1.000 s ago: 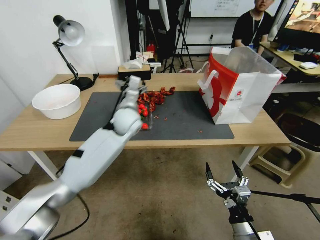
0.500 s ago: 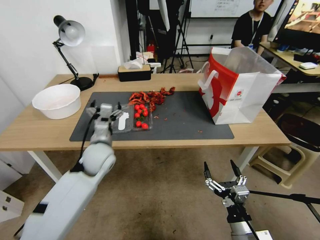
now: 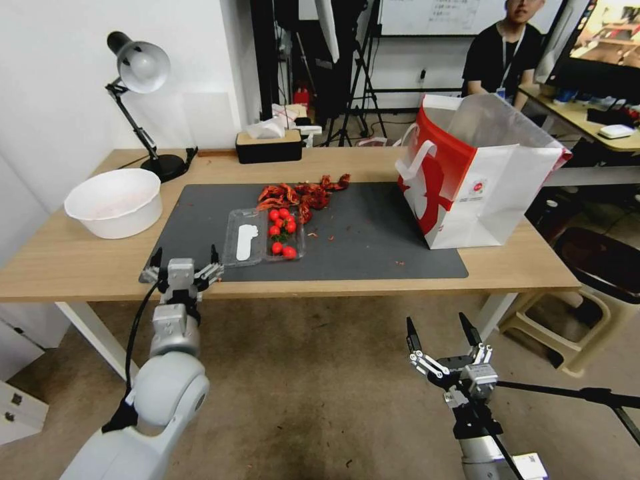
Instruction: Pick up the trash from the table and place it into the takeout bag.
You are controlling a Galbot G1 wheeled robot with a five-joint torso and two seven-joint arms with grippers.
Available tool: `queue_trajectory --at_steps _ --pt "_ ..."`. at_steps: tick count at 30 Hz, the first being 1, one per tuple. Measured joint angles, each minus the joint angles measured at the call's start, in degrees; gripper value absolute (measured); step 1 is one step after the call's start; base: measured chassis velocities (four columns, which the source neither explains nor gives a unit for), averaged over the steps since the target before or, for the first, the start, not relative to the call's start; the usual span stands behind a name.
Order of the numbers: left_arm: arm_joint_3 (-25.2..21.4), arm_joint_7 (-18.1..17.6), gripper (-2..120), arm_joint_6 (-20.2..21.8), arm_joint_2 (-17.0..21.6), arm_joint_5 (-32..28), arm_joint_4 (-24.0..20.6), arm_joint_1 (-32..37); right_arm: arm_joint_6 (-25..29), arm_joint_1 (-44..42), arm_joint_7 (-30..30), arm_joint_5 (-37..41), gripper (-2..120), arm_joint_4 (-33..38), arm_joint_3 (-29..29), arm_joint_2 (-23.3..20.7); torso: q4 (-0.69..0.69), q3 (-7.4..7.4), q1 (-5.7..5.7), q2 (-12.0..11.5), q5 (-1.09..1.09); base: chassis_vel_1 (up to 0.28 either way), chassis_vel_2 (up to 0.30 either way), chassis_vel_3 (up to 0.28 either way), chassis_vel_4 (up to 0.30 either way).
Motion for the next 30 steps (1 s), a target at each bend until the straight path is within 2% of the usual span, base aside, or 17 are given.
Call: queue_trajectory --at_steps 5,10,14,19,21,30 --pt "-2.75 3.66 100 -1.58 -0.52 -3.64 -1.99 4.52 -0.13 0.8 -0.15 0.87 100 -0.46 0.28 -0.55 0.01 0.0 0.0 0.0 -0.01 0.0 0.0 0.0 0.0" --pt "-3.63 5.09 100 -1.71 -0.69 -4.94 -2.95 6.17 -0.13 1.32 -0.08 1.24 100 -0.69 0.4 -0.65 0.02 0.0 0.0 0.0 0.02 0.0 0.0 0.0 0.0" --pt "-5.05 7.8 100 -3.58 -0.99 -5.51 -3.49 9.08 -0.93 2.36 0.02 1.91 100 -1.05 0.77 -0.86 0.01 0.0 0.0 0.0 -0.01 0.0 0.0 0.0 0.0" --pt "-5.43 9.04 100 -6.37 -1.2 -6.37 -3.56 10.97 -1.62 3.37 0.21 2.23 100 -1.33 0.99 -1.05 0.01 0.0 0.0 0.0 0.0 0.0 0.0 0.0 0.0" --pt "-5.42 10.09 100 -8.76 -1.58 -6.9 -3.56 12.53 -2.57 4.49 0.84 2.33 100 -1.52 1.25 -1.17 0.02 0.0 0.0 -0.01 0.01 0.0 0.0 0.0 0.0" --pt "-4.39 10.7 100 -10.15 -2.13 -6.81 -1.8 12.96 -5.64 6.09 3.07 2.27 100 -1.39 2.06 -1.14 0.0 0.0 0.01 -0.01 0.01 0.0 0.0 0.0 0.0"
